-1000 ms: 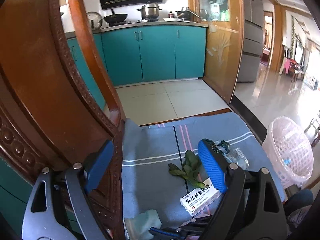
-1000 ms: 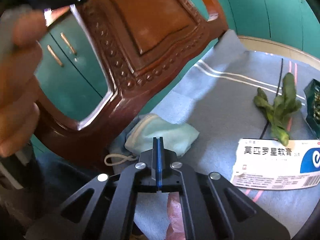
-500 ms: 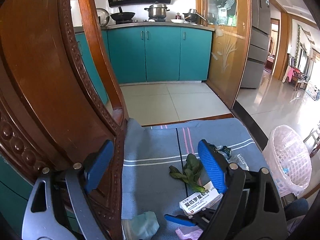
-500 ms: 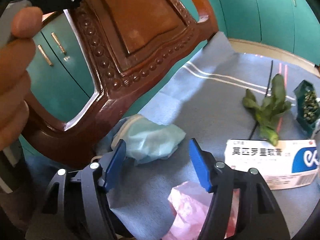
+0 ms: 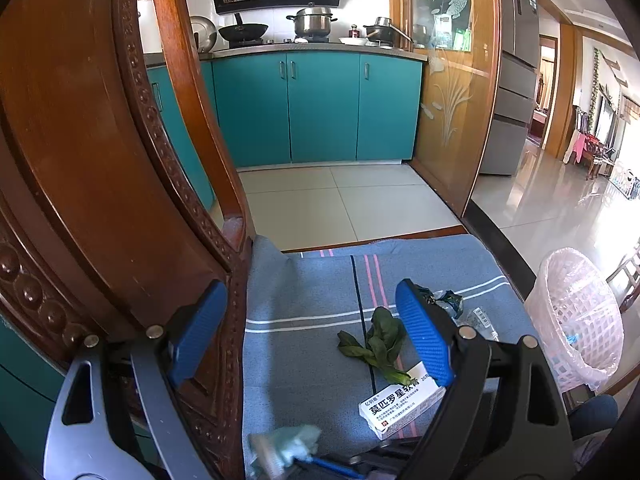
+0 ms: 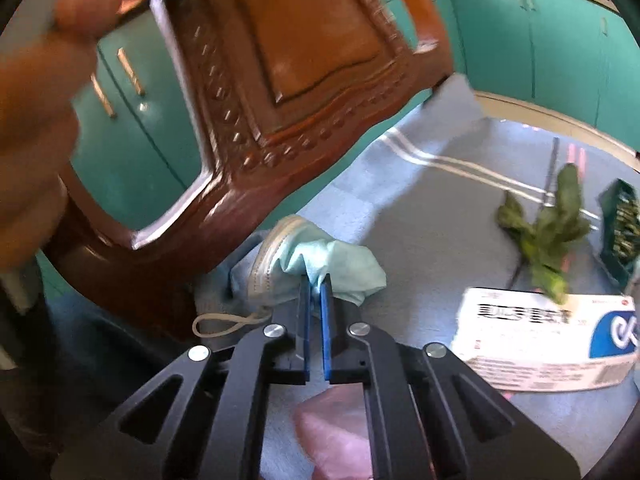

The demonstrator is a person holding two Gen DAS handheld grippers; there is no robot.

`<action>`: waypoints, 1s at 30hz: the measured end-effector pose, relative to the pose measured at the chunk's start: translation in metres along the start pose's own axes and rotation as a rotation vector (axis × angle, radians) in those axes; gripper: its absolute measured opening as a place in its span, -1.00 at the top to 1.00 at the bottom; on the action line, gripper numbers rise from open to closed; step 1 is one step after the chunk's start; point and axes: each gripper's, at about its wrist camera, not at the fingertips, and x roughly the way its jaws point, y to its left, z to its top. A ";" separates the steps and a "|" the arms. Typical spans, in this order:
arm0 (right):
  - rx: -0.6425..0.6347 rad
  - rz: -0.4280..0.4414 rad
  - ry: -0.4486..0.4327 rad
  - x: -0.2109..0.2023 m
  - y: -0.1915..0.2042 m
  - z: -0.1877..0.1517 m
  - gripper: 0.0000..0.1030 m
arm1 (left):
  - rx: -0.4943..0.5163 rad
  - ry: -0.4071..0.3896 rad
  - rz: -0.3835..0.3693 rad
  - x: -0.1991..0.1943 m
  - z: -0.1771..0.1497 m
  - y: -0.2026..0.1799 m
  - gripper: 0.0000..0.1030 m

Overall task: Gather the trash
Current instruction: 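Grasp the light blue face mask with the right tool, then grasp the pink plastic bag with the left tool while the right tool holds the face mask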

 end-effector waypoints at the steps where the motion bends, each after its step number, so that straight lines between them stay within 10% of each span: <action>1: 0.017 0.000 -0.013 -0.008 -0.004 0.001 0.90 | -0.005 -0.002 -0.006 0.000 0.000 0.001 -0.68; 9: 0.052 -0.223 -0.142 -0.107 -0.041 0.005 0.90 | 0.005 0.005 -0.039 -0.002 -0.002 0.002 -0.71; 15: 0.217 -0.411 -0.280 -0.192 -0.096 -0.005 0.90 | 0.207 0.150 -0.189 0.006 -0.027 -0.026 -0.81; 24: 0.328 -0.634 -0.037 -0.163 -0.144 -0.022 0.90 | 0.506 0.339 -0.295 0.023 -0.087 -0.079 -0.82; 30: 0.314 -0.651 -0.045 -0.156 -0.138 -0.023 -0.04 | 0.533 0.424 -0.277 0.038 -0.104 -0.075 -0.82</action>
